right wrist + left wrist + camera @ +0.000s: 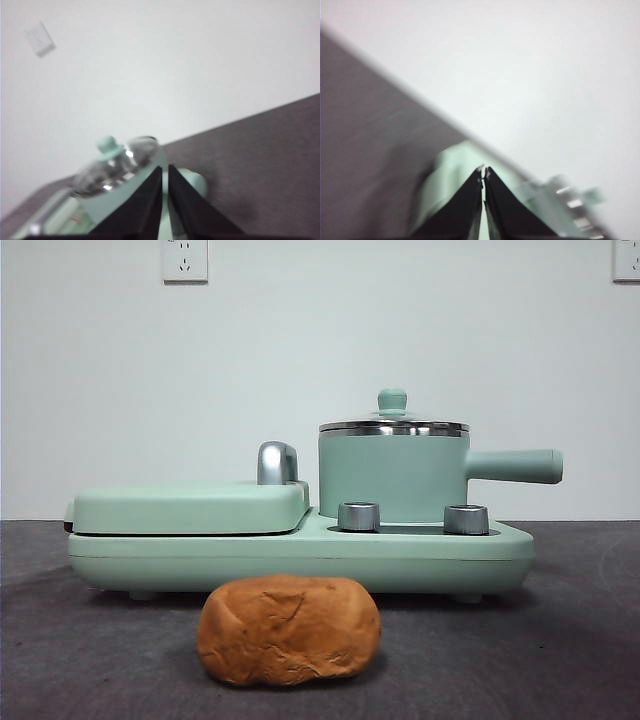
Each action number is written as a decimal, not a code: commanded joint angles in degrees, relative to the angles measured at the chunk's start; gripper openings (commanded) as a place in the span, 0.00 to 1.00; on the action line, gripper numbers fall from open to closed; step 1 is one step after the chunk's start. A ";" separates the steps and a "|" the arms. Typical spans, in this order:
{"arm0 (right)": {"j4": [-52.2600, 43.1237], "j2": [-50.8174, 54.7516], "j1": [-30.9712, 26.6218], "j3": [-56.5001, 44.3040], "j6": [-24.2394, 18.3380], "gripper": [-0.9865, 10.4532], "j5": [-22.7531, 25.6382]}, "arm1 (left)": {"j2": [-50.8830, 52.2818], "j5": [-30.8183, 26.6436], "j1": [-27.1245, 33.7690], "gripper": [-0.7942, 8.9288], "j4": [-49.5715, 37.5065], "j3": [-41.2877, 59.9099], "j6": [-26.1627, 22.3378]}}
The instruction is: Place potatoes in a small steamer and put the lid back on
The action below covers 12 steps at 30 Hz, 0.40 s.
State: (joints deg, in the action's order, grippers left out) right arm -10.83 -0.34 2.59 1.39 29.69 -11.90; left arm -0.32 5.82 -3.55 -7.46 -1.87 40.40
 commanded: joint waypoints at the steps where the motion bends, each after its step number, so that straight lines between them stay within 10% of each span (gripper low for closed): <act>1: -1.11 0.13 0.02 2.93 3.45 0.10 -1.73 | 0.13 3.15 -0.02 0.09 -5.88 -0.46 1.31; 12: 4.74 -4.74 0.04 19.82 -0.35 0.10 -5.79 | -2.12 5.84 -0.22 0.09 3.89 -20.26 -6.62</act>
State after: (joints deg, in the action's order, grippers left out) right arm -7.31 -3.70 2.59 19.55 31.35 -16.88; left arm -1.50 11.33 -3.64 -5.72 -19.73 37.80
